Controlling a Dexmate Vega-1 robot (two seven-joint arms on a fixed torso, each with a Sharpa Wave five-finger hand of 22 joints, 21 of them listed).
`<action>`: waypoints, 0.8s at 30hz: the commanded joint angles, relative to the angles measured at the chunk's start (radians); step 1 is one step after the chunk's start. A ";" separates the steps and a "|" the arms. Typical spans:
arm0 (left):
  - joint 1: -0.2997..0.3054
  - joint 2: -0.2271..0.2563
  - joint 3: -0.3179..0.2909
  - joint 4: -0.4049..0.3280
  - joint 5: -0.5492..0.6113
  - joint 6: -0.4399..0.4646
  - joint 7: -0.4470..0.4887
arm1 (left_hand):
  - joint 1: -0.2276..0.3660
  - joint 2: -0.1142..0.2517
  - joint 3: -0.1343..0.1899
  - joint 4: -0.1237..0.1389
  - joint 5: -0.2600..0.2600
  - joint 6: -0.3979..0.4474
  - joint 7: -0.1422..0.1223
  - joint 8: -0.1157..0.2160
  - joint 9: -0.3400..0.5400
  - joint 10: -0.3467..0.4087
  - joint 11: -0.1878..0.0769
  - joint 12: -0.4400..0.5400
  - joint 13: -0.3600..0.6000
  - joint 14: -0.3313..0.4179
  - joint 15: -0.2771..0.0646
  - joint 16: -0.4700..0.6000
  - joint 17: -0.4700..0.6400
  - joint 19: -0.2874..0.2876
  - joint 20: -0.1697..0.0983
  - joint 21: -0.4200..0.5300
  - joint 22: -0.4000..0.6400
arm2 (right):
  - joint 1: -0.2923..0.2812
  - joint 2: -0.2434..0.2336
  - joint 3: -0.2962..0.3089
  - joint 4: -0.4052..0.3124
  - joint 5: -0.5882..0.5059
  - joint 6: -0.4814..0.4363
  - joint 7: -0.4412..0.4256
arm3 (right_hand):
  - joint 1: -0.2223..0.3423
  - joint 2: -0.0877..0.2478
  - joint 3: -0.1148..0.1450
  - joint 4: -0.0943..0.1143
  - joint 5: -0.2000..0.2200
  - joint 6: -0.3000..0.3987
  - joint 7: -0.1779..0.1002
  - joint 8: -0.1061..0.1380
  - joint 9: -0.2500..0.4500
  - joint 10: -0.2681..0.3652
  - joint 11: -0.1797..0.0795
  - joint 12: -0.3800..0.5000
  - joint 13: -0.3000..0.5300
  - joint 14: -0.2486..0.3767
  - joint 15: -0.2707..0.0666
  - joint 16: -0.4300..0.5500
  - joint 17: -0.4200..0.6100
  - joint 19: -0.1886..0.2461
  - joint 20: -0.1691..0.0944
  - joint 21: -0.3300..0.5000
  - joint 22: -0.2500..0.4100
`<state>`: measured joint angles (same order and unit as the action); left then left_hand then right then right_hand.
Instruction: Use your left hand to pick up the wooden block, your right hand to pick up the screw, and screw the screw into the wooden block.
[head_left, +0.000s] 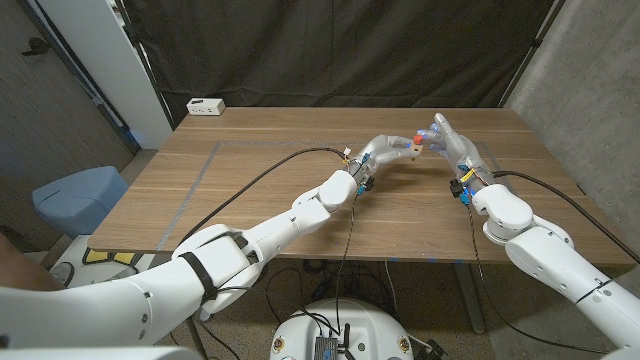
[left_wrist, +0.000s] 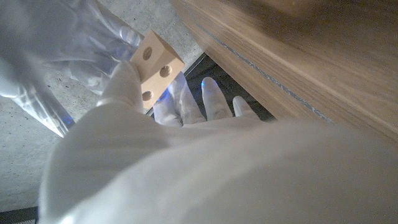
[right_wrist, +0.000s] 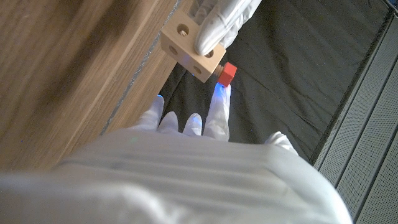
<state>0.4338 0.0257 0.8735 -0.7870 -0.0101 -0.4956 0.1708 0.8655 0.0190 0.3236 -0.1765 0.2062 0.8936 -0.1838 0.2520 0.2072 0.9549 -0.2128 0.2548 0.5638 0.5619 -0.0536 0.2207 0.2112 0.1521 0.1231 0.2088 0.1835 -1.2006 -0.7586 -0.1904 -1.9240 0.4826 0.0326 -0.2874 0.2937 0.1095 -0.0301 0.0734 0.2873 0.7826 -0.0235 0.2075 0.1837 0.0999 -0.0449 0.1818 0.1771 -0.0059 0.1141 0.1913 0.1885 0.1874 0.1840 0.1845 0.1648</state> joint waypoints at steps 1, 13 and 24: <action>-0.006 -0.005 -0.003 0.020 -0.006 -0.010 -0.001 | 0.041 0.063 0.033 0.024 0.008 0.093 0.021 0.007 0.001 0.017 -0.003 0.006 0.016 0.010 -0.091 -0.003 0.004 0.009 0.001 0.003 0.004 | 0.012 0.000 -0.007 0.002 0.006 -0.015 -0.003 | -0.006 0.005 -0.005 0.000 0.001 0.015 0.003 0.008 0.004 0.012 -0.003 0.010 0.002 0.001 0.000 0.006 0.004 -0.002 0.004 0.002 0.005; -0.019 -0.013 -0.002 0.048 -0.010 -0.028 -0.009 | 0.041 0.063 0.033 0.024 0.008 0.091 0.024 0.006 0.001 0.016 -0.004 0.005 0.016 0.010 -0.091 -0.003 0.005 0.009 0.001 0.003 0.004 | 0.013 0.006 -0.013 0.009 0.000 -0.012 -0.017 | -0.003 0.008 -0.004 0.000 0.002 0.048 0.003 0.015 0.004 0.025 -0.005 0.012 0.002 0.008 -0.004 0.009 0.003 0.004 0.004 0.005 0.005; -0.021 -0.014 -0.003 0.056 -0.014 -0.029 -0.011 | 0.042 0.063 0.033 0.023 0.008 0.092 0.024 0.006 0.001 0.016 -0.004 0.005 0.016 0.009 -0.090 -0.003 0.005 0.009 0.002 0.003 0.004 | 0.014 0.014 -0.016 0.010 0.003 -0.020 -0.032 | -0.002 0.009 -0.004 -0.001 0.003 0.062 0.001 0.016 0.004 0.033 -0.005 0.013 0.002 0.014 -0.006 0.011 0.003 0.010 0.006 0.006 0.005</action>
<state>0.4178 0.0147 0.8712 -0.7434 -0.0199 -0.5192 0.1627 0.8656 0.0190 0.3236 -0.1765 0.2073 0.8936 -0.1838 0.2518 0.2064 0.9548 -0.2128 0.2548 0.5638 0.5619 -0.0536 0.2207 0.2111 0.1521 0.1231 0.2088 0.1835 -1.1889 -0.7514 -0.2028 -1.9162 0.4841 0.0186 -0.3061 0.2898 0.1135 -0.0300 0.0733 0.2874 0.8345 -0.0216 0.2152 0.1842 0.1234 -0.0499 0.1888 0.1772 0.0034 0.1050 0.1973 0.1883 0.1913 0.1877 0.1845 0.1648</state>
